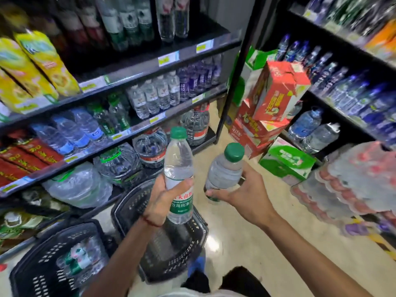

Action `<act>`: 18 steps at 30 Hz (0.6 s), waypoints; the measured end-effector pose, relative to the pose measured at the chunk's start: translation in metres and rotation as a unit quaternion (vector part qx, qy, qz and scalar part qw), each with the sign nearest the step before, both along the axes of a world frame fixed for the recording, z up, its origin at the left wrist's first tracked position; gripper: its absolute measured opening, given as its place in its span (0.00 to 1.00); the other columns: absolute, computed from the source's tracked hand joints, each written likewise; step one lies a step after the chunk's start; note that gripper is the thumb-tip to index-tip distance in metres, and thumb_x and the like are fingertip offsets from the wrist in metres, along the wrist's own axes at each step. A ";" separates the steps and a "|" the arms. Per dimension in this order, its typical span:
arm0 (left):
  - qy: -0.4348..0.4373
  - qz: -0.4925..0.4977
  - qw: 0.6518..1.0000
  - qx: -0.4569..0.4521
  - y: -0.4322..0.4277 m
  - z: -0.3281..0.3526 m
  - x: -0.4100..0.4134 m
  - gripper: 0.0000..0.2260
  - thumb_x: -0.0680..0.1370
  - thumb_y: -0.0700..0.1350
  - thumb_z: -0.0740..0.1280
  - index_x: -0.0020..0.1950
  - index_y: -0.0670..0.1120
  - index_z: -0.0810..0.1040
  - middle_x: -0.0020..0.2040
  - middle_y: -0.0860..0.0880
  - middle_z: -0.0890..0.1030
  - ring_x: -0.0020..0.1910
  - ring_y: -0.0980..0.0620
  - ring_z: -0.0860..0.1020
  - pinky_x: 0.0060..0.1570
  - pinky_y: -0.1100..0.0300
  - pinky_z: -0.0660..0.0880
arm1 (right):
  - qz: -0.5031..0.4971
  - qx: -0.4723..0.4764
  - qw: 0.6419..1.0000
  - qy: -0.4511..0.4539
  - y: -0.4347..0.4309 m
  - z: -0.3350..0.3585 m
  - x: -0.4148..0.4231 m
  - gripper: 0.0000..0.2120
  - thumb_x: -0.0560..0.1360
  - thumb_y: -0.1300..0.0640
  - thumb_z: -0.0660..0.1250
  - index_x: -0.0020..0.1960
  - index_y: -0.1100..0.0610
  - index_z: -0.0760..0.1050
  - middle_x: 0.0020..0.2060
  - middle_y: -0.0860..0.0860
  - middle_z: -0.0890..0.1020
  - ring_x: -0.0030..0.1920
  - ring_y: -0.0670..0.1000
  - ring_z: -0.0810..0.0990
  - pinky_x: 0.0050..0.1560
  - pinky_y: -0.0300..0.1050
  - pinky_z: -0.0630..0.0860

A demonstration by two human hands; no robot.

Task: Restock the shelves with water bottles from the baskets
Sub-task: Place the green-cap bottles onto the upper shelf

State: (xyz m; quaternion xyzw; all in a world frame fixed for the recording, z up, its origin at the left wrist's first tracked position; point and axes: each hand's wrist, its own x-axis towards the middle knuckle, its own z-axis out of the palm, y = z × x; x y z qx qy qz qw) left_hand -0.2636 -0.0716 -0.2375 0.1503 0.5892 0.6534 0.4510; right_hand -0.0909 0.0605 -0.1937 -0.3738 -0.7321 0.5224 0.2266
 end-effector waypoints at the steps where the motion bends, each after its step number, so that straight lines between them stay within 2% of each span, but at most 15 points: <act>1: 0.005 0.003 1.000 0.008 0.014 0.007 -0.004 0.29 0.62 0.49 0.80 0.61 0.42 0.80 0.52 0.42 0.86 0.48 0.44 0.85 0.47 0.54 0.81 | 0.007 0.004 1.000 0.004 0.016 0.006 -0.007 0.33 0.59 0.58 0.89 0.60 0.53 0.79 0.53 0.47 0.85 0.53 0.44 0.84 0.54 0.36 0.78; 3: 0.012 0.019 0.999 0.025 0.035 0.019 -0.013 0.32 0.63 0.48 0.79 0.64 0.39 0.77 0.53 0.42 0.86 0.50 0.44 0.84 0.48 0.54 0.80 | 0.023 0.009 1.000 0.014 0.045 0.015 -0.020 0.32 0.60 0.60 0.89 0.60 0.54 0.79 0.53 0.48 0.85 0.53 0.43 0.83 0.52 0.32 0.76; 4: 0.021 0.025 0.999 0.029 0.046 0.024 -0.017 0.33 0.63 0.48 0.79 0.65 0.38 0.77 0.53 0.42 0.86 0.50 0.44 0.84 0.48 0.53 0.80 | 0.031 0.014 0.999 0.022 0.061 0.017 -0.027 0.31 0.60 0.60 0.88 0.59 0.54 0.80 0.53 0.49 0.85 0.53 0.44 0.84 0.52 0.33 0.77; 7: 0.066 0.034 0.997 0.002 0.076 0.036 -0.026 0.34 0.60 0.47 0.80 0.64 0.38 0.77 0.50 0.44 0.86 0.48 0.47 0.85 0.46 0.55 0.81 | 0.058 0.015 0.998 0.030 0.107 0.016 -0.050 0.30 0.60 0.57 0.89 0.58 0.52 0.81 0.54 0.50 0.86 0.55 0.48 0.84 0.57 0.45 0.80; 9: 0.078 0.073 0.994 -0.031 0.096 0.042 -0.031 0.35 0.57 0.46 0.81 0.63 0.40 0.78 0.50 0.46 0.87 0.47 0.48 0.85 0.45 0.56 0.82 | 0.080 0.012 0.996 0.041 0.135 0.015 -0.065 0.30 0.59 0.56 0.89 0.58 0.51 0.81 0.54 0.51 0.85 0.56 0.49 0.84 0.59 0.48 0.81; 12: 0.129 0.134 0.980 -0.076 0.127 0.045 -0.038 0.34 0.54 0.53 0.80 0.58 0.46 0.80 0.50 0.47 0.87 0.49 0.46 0.85 0.50 0.52 0.82 | 0.132 0.015 0.989 0.060 0.179 0.019 -0.088 0.29 0.59 0.53 0.89 0.57 0.48 0.82 0.54 0.49 0.85 0.55 0.47 0.84 0.59 0.48 0.81; 15: 0.167 0.208 0.959 -0.092 0.160 0.053 -0.043 0.31 0.54 0.57 0.79 0.54 0.50 0.79 0.45 0.56 0.87 0.47 0.54 0.85 0.48 0.58 0.82 | 0.178 0.014 0.982 0.067 0.224 0.025 -0.109 0.27 0.58 0.51 0.89 0.53 0.47 0.82 0.51 0.50 0.86 0.52 0.46 0.85 0.53 0.43 0.81; 18: 0.220 0.273 0.932 -0.094 0.199 0.065 -0.041 0.29 0.57 0.56 0.79 0.55 0.52 0.78 0.47 0.59 0.87 0.46 0.59 0.84 0.49 0.59 0.80 | 0.210 0.024 0.975 0.070 0.269 0.038 -0.124 0.27 0.54 0.43 0.86 0.49 0.42 0.81 0.49 0.44 0.85 0.50 0.44 0.84 0.51 0.39 0.79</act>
